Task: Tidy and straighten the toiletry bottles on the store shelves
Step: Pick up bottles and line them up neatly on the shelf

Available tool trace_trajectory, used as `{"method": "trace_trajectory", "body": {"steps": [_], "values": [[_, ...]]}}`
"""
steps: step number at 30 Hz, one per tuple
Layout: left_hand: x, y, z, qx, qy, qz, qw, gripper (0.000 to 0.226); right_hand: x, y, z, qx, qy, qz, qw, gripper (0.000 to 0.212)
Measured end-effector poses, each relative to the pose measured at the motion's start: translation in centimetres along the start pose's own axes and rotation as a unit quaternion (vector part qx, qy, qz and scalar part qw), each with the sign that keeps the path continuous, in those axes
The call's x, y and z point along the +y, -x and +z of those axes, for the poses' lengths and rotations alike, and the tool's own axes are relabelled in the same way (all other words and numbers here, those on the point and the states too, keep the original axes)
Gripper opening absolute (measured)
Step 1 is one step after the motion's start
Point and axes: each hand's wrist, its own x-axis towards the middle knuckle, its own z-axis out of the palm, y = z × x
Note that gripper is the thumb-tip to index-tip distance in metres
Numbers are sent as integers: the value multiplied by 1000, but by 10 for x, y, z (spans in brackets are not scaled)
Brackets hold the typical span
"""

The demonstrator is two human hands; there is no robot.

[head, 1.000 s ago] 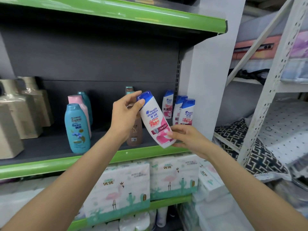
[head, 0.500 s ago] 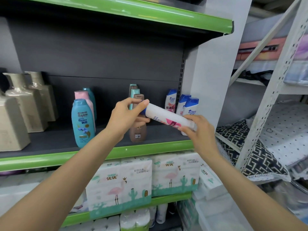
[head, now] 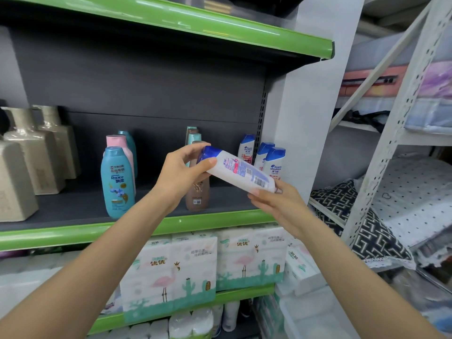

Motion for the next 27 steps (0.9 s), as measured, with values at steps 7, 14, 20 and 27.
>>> {"method": "trace_trajectory", "body": {"steps": [7,14,20,27], "values": [[-3,0,-9,-41,8,14,999,43,7,9,-15,-36,-47,8,998,34],[-1,-1,-7,-67,9,18,998,41,4,13,-12,29,-16,-33,999,36],[-8,-2,-3,-11,10,-4,1000,42,3,17,-12,18,-24,-37,999,29],[-5,-6,4,18,23,-3,1000,28,2,17,-10,3,20,-30,999,43]]}}
